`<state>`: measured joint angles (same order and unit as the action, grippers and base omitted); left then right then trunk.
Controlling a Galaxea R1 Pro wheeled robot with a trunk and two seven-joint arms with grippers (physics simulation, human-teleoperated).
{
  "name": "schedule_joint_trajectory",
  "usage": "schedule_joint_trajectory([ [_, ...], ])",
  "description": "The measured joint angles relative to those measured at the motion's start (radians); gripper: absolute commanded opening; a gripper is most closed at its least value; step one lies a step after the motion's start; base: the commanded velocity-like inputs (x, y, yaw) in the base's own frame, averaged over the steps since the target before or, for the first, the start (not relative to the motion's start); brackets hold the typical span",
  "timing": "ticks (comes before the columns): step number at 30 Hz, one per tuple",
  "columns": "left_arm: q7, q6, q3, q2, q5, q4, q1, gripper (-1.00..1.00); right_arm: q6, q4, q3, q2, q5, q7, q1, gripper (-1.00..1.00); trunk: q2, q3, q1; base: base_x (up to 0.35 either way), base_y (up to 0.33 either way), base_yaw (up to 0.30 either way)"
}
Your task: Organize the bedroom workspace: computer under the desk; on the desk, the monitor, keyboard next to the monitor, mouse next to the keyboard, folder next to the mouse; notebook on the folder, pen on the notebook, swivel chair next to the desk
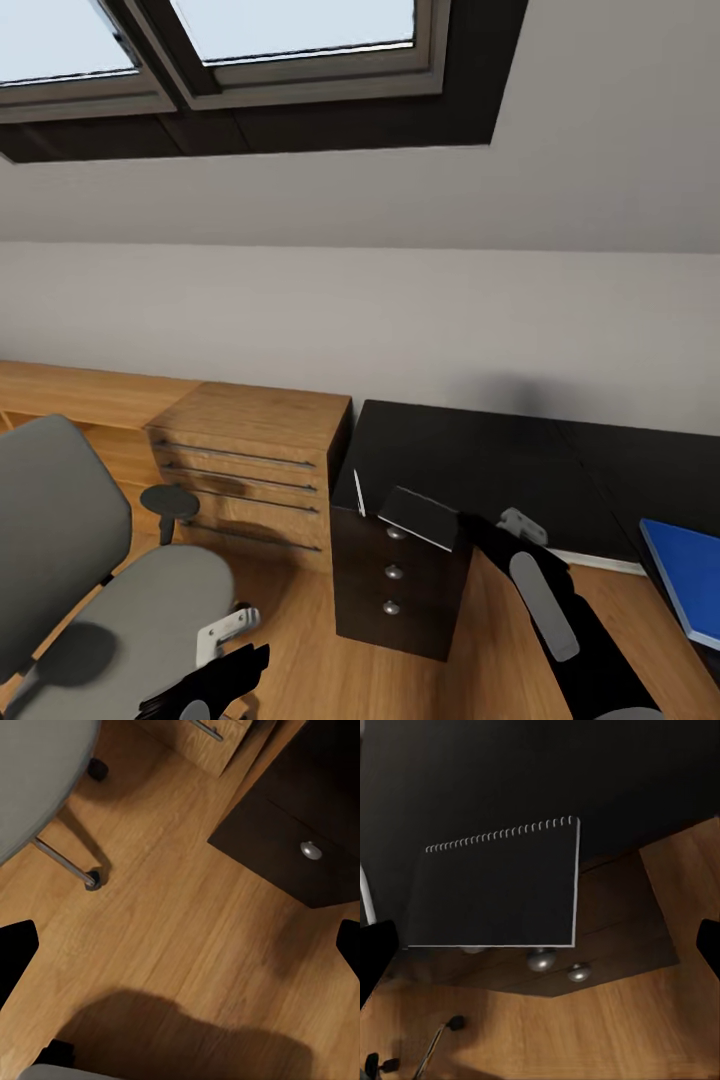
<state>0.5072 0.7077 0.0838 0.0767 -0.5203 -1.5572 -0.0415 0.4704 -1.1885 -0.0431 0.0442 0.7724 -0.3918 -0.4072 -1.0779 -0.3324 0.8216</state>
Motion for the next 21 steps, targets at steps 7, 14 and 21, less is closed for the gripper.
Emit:
schedule_joint_trajectory([
  [7, 0.001, 0.000, 0.000, 0.000, 0.000, -0.001, 0.000, 1.00, 0.004, 0.053, 0.002, 0.006, 0.047, 0.155, 0.004, 1.00, -0.049, -0.022, 0.027, 0.000, 0.000, 0.000],
  [14, 0.002, 0.000, 0.000, 0.000, 0.000, -0.001, 0.000, 1.00, 0.008, 0.091, 0.004, 0.033, 0.084, 0.291, 0.018, 1.00, -0.098, -0.044, 0.054, 0.000, 0.000, 0.000],
  [21, 0.003, -0.001, 0.000, 0.001, 0.000, -0.001, 0.000, 1.00, 0.007, 0.096, 0.005, 0.073, 0.189, 0.327, 0.031, 1.00, -0.147, -0.066, 0.081, 0.000, 0.000, 0.000],
])
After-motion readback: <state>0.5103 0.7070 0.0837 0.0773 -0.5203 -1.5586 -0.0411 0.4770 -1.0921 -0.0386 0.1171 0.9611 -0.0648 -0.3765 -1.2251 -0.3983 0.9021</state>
